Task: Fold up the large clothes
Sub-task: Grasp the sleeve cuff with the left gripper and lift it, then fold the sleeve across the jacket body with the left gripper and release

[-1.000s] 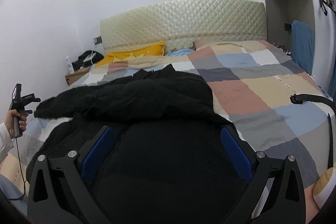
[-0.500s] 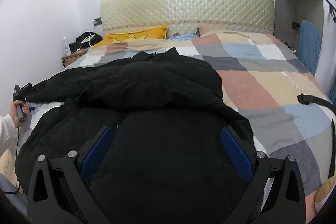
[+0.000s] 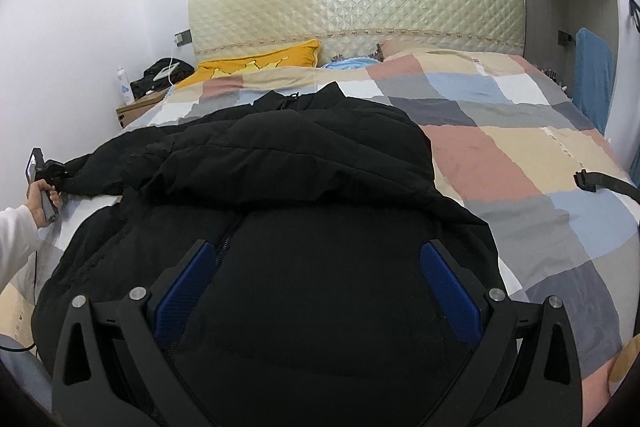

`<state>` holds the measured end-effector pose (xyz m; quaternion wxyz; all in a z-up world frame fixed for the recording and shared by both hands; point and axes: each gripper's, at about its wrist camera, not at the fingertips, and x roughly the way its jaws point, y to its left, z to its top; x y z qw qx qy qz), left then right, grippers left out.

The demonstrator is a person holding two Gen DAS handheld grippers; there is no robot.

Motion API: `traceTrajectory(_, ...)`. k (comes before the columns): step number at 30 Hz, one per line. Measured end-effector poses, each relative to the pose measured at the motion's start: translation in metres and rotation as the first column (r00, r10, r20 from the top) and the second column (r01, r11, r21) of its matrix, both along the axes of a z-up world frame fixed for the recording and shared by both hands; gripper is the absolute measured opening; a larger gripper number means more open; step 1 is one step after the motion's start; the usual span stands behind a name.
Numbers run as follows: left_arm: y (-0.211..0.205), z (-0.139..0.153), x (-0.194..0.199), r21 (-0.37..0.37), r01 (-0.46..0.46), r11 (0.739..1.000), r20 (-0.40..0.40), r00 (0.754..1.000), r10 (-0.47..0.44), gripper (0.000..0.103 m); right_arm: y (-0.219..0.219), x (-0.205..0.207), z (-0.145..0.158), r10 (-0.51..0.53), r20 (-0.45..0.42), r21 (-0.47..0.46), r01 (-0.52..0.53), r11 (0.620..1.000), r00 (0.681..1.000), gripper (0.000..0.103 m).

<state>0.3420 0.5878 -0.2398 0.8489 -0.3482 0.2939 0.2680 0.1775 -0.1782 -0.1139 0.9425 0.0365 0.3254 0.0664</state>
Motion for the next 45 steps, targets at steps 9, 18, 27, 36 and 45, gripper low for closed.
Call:
traceTrajectory(9,-0.033,0.093,-0.021,0.114,-0.024,0.993,0.069,0.997,0.016,0.007,-0.007,-0.015,0.01,0.026,0.039,0.045,-0.028,0.999,0.999,0.102)
traceTrajectory(18,-0.1,0.226,-0.016,0.254,0.089,0.963,0.116,0.986,-0.122,0.006,-0.024,-0.039,0.027,0.026,0.109,0.089,-0.036,0.995,0.994,0.102)
traceTrajectory(27,-0.207,0.327,-0.011,0.357,0.186,0.916,0.155,0.955,-0.254,0.006,-0.037,-0.067,0.043,0.029,0.193,0.072,-0.044,0.996,0.981,0.102)
traceTrajectory(36,-0.327,0.369,-0.016,0.436,0.316,0.843,0.146,0.899,-0.412,0.006,-0.055,-0.072,0.059,0.006,0.257,0.04,-0.017,0.999,0.966,0.102)
traceTrajectory(45,-0.454,0.369,-0.014,0.493,0.494,0.716,0.093,0.789,-0.608,0.006,-0.079,-0.08,0.06,-0.028,0.26,0.051,0.016,0.999,0.965,0.103)
